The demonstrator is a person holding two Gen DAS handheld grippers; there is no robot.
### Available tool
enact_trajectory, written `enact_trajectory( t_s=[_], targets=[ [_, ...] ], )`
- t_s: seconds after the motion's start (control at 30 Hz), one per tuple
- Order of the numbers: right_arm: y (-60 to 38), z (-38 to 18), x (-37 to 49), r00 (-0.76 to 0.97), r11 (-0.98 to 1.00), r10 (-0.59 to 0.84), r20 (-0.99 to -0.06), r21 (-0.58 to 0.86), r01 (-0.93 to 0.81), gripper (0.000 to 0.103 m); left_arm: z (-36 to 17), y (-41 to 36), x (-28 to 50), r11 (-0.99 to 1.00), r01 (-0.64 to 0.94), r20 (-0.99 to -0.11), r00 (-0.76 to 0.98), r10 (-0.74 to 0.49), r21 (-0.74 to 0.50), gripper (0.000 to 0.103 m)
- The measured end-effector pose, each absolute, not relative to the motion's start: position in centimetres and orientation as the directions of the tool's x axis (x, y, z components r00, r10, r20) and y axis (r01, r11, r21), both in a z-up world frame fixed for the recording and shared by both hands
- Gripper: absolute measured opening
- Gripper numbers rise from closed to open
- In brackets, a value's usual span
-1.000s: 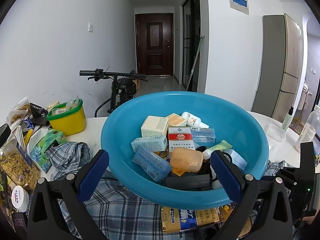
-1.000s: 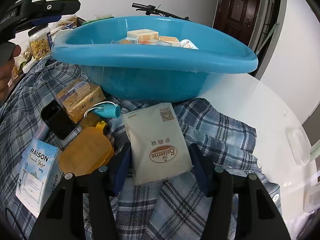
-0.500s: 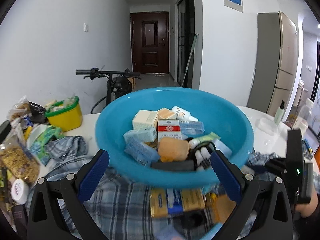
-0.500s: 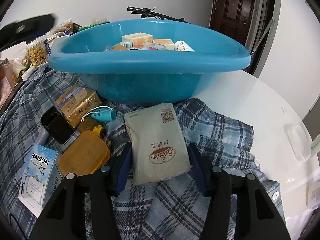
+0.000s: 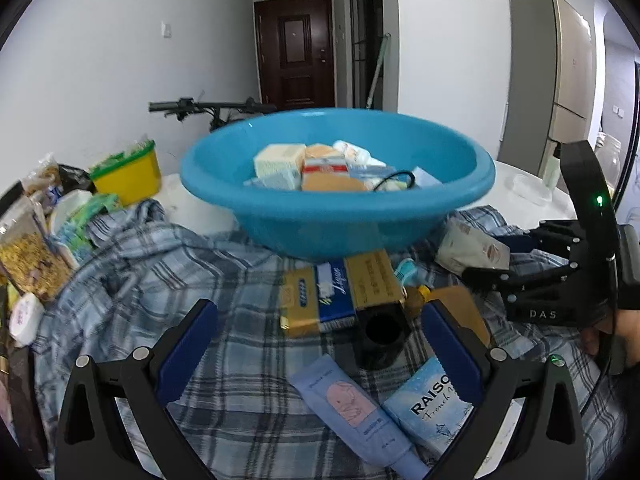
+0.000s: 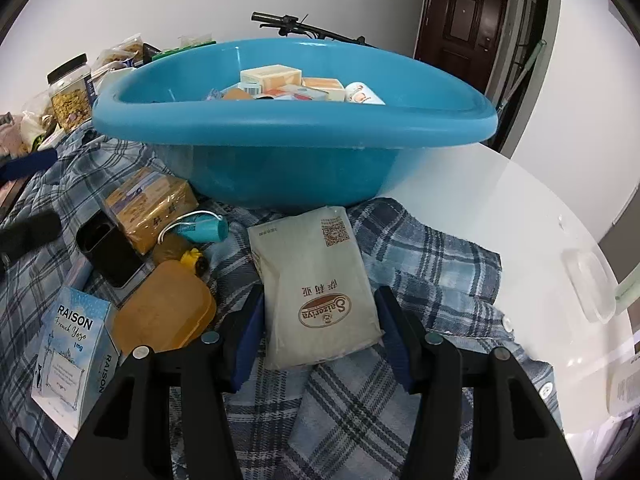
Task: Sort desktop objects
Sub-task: 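Grasp the black cylindrical cup with the left gripper and lift it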
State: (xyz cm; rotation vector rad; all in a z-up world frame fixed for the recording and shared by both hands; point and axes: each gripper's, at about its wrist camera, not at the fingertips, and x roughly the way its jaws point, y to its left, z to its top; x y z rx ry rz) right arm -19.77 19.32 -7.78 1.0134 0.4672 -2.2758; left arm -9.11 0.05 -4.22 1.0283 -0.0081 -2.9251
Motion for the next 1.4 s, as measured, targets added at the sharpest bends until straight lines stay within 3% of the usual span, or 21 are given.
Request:
enact_trajectory(
  t_s=[0.13,0.2,0.27,0.33,0.43,0.53,0.9,1.4],
  targets=[
    [19.2,-7.9,-19.6,-0.534,-0.758,-0.366,-0.762,-0.089,0.647,0.054,-5.2,0.7,-9.4,-1.0,0.015,-0.642,-0.767,-0.013,0.002,0.102],
    [19.3,-8.0,-19.6,-0.533,-0.757,-0.365,-0.763,-0.09,0.647,0.054,-5.5,1.1,-9.5,-1.0,0.006,-0.651,-0.759,-0.019,0.023,0.09],
    [19.2,-8.0,-19.6,-0.533,-0.757,-0.365,-0.763,-0.09,0.647,0.054,-6.2,1.5,-10.0,-1.0,-0.011,-0.678,-0.735,-0.011,0.028,0.065],
    [19.2,-8.0,-19.6,-0.535,-0.756,-0.362,-0.763,-0.095,0.647,0.054,-6.8,1.5,-10.6,-1.0,-0.028,-0.71,-0.704,0.014,0.009,0.047],
    [19.0,-8.1,-19.5,-0.54,-0.754,-0.354,-0.764,-0.109,0.648,0.055,-7.2,1.1,-10.9,-0.999,-0.027,-0.724,-0.689,0.033,-0.019,0.044],
    [19.0,-8.1,-19.4,-0.541,-0.752,-0.352,-0.764,-0.113,0.649,0.055,-7.3,0.9,-10.9,-0.999,-0.031,-0.728,-0.684,0.05,-0.039,0.033],
    [19.4,-8.0,-19.5,-0.533,-0.753,-0.358,-0.766,-0.1,0.65,0.055,-6.4,1.5,-9.5,-1.0,-0.028,-0.68,-0.733,0.017,0.005,0.033],
    [19.4,-8.2,-19.7,-0.52,-0.753,-0.366,-0.772,-0.083,0.652,0.055,-2.2,0.1,-7.8,-0.999,-0.017,-0.633,-0.773,0.045,-0.05,0.033]
  ],
)
